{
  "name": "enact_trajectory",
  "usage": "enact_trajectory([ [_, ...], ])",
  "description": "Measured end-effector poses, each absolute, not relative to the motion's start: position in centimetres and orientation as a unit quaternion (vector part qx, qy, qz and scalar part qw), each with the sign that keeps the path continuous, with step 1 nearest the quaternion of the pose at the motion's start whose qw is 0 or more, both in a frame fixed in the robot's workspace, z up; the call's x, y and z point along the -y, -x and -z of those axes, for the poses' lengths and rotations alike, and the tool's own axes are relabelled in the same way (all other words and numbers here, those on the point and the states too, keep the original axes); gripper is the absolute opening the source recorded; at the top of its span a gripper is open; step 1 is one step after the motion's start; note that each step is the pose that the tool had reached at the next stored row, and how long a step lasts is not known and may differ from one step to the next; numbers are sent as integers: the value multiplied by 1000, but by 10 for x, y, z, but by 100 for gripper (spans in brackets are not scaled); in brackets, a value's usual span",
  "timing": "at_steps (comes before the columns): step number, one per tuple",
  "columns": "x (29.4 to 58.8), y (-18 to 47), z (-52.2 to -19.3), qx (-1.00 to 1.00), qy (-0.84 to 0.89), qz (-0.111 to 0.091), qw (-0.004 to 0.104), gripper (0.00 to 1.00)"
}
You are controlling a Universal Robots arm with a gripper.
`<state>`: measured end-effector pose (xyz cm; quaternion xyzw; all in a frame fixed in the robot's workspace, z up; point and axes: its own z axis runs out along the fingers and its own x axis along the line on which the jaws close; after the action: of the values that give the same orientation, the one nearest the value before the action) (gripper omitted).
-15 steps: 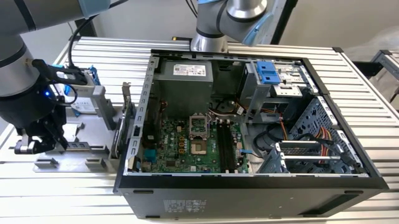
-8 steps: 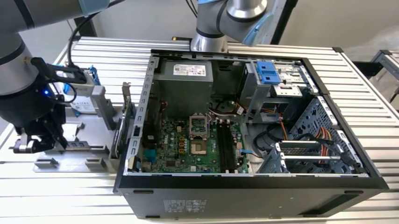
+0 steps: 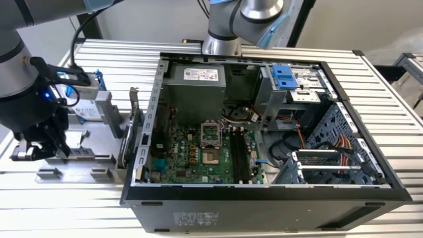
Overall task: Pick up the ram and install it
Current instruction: 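Pick up the ram and move it above insertion slot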
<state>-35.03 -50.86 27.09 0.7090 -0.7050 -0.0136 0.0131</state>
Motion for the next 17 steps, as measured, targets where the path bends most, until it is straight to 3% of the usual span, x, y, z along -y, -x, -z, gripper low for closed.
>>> enact_trajectory([
  [17,509,350,-280,705,-709,14,13,0],
])
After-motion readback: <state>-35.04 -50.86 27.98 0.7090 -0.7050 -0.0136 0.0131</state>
